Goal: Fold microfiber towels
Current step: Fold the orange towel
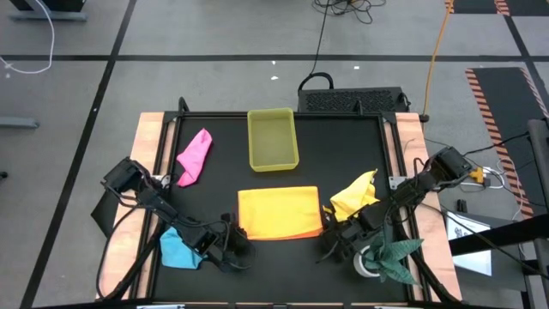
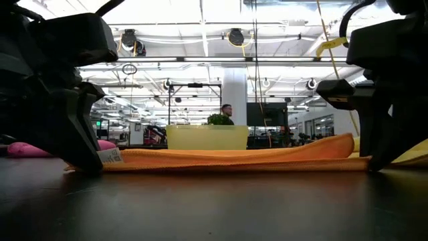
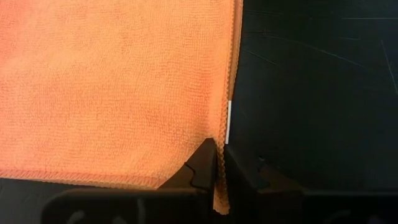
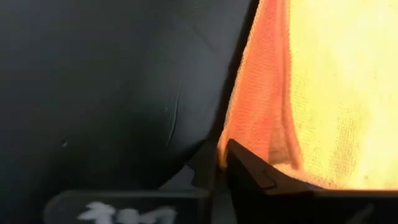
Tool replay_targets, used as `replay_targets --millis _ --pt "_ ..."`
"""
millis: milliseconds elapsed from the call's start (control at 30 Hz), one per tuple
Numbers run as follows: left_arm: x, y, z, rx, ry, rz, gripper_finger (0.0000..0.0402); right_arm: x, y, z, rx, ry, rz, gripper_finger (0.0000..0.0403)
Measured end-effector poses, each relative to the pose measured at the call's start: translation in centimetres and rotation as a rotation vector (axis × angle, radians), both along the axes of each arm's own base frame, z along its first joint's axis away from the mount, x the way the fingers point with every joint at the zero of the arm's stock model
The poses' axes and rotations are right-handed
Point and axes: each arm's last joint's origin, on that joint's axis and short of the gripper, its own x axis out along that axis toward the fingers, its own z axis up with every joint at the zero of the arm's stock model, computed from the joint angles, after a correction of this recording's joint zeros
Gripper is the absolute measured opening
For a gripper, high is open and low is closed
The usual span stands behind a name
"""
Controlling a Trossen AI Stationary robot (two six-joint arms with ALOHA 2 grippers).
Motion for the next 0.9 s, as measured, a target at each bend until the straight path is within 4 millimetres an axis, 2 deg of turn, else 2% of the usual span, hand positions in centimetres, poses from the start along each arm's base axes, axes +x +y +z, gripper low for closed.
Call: replay_targets --millis 233,400,500,633,767,900 --pt "0.0 0.0 0.0 -0.002 -0.001 0.0 0.0031 -0.7 -0.1 1.5 0.141 0.025 -0.078 0.0112" --pt "0.0 0.0 0.0 -0.004 -0.003 -0.001 0.0031 -0.7 -0.1 3.4 0.226 -0.054 -0.091 0.0132" --pt "0.0 0.0 0.0 -0.006 -0.007 0.0 0.0031 -0.2 -0.1 4.0 0.222 -0.151 -0.137 0.0121" --pt "0.1 -0.1 0.0 -0.011 -0.013 0.0 0.0031 0.5 -0.9 3.8 0.157 -0.222 -0.257 0.0076" --pt "0.1 -0.1 0.0 -0.011 -0.015 -0.001 0.0031 1.1 -1.7 3.2 0.151 -0.218 -0.357 0.0017" --pt "0.1 -0.1 0.0 -0.009 -0.016 -0.005 0.0031 1.5 -1.7 2.2 0.183 -0.158 -0.338 0.0011"
